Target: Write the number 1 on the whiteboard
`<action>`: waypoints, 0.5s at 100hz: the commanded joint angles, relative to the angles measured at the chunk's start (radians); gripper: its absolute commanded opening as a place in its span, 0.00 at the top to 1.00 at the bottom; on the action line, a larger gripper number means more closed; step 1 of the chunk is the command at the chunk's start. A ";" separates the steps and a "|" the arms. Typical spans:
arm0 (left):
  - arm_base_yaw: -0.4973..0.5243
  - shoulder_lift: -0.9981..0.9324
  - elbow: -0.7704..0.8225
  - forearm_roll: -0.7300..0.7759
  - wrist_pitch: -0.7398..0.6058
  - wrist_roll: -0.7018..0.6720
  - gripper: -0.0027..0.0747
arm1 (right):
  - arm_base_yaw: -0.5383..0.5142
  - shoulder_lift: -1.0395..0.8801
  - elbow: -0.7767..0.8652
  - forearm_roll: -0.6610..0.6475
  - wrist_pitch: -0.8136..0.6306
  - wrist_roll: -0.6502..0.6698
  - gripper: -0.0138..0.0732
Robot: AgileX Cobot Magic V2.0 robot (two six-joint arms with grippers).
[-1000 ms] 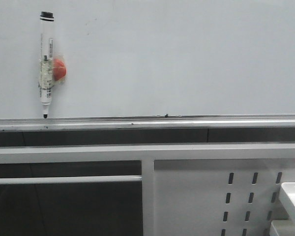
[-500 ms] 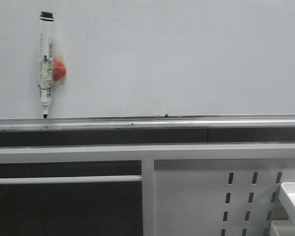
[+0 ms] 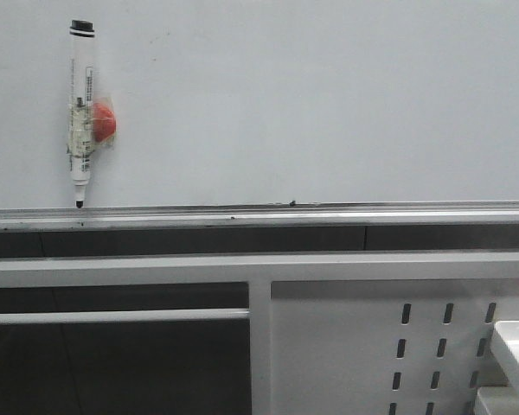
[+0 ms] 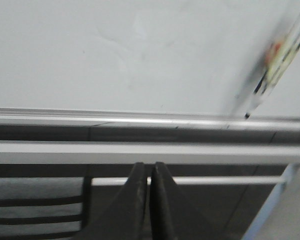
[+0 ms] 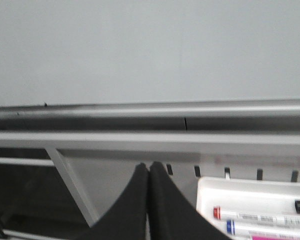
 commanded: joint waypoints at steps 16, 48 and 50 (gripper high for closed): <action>0.004 -0.024 0.034 -0.507 -0.130 -0.010 0.99 | -0.005 -0.016 0.013 0.227 -0.280 -0.004 0.90; 0.001 -0.022 -0.004 -0.695 -0.114 0.023 0.99 | -0.005 -0.016 -0.021 0.508 -0.303 -0.004 0.90; 0.001 -0.022 -0.019 -0.688 -0.106 0.048 0.99 | -0.005 -0.016 -0.033 0.501 -0.295 -0.004 0.90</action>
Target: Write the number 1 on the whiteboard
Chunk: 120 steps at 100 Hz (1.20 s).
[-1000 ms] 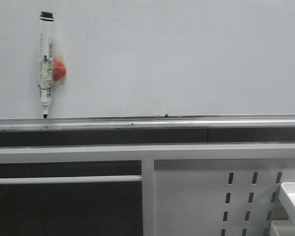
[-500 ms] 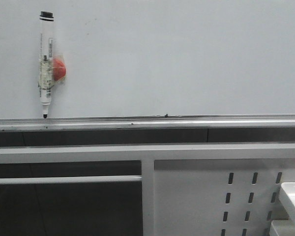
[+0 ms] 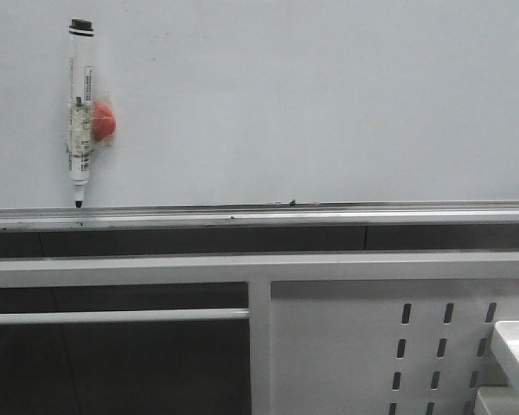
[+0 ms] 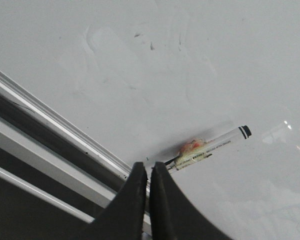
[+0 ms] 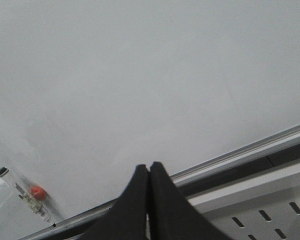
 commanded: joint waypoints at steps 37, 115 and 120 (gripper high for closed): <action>0.001 0.306 -0.396 0.114 0.236 0.575 0.60 | -0.004 0.097 -0.368 -0.432 0.229 -0.155 0.48; -0.591 0.893 -0.449 0.136 -0.399 0.720 0.48 | -0.004 0.227 -0.394 -0.462 0.246 -0.170 0.44; -0.622 0.930 -0.449 0.105 -0.464 0.720 0.48 | -0.004 0.227 -0.394 -0.464 0.246 -0.170 0.44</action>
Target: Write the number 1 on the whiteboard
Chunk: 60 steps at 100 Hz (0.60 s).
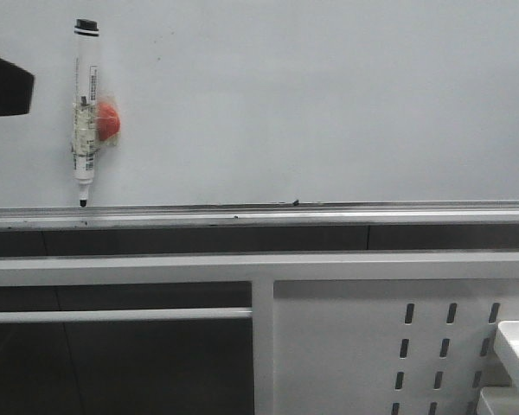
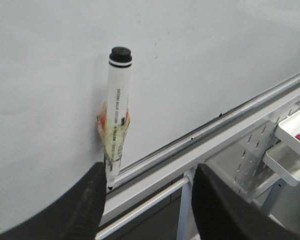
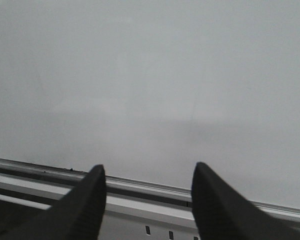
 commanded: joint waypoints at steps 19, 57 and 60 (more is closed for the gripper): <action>-0.111 0.209 -0.037 -0.105 -0.356 -0.016 0.48 | -0.004 0.025 -0.037 -0.031 -0.076 -0.008 0.44; -0.114 0.414 -0.133 -0.105 -0.427 -0.131 0.48 | -0.004 0.025 -0.037 -0.031 -0.076 -0.008 0.44; -0.114 0.425 -0.139 -0.105 -0.439 -0.148 0.48 | -0.004 0.025 -0.037 -0.031 -0.076 -0.008 0.44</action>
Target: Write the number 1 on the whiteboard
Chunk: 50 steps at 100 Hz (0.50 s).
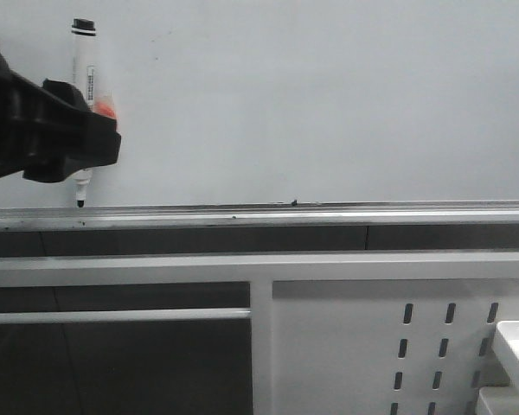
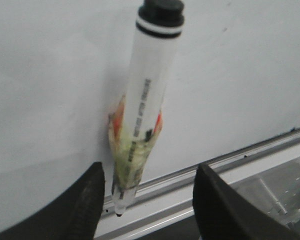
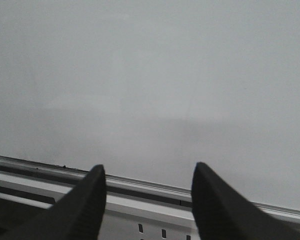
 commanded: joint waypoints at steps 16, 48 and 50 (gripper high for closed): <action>-0.004 0.056 -0.051 0.011 -0.171 -0.087 0.48 | -0.004 0.018 -0.037 -0.007 -0.076 -0.008 0.44; -0.004 0.099 -0.051 0.011 -0.217 -0.095 0.49 | -0.004 0.018 -0.037 -0.007 -0.076 -0.008 0.44; -0.004 0.099 -0.053 0.011 -0.217 -0.095 0.49 | -0.004 0.018 -0.037 -0.007 -0.076 -0.008 0.44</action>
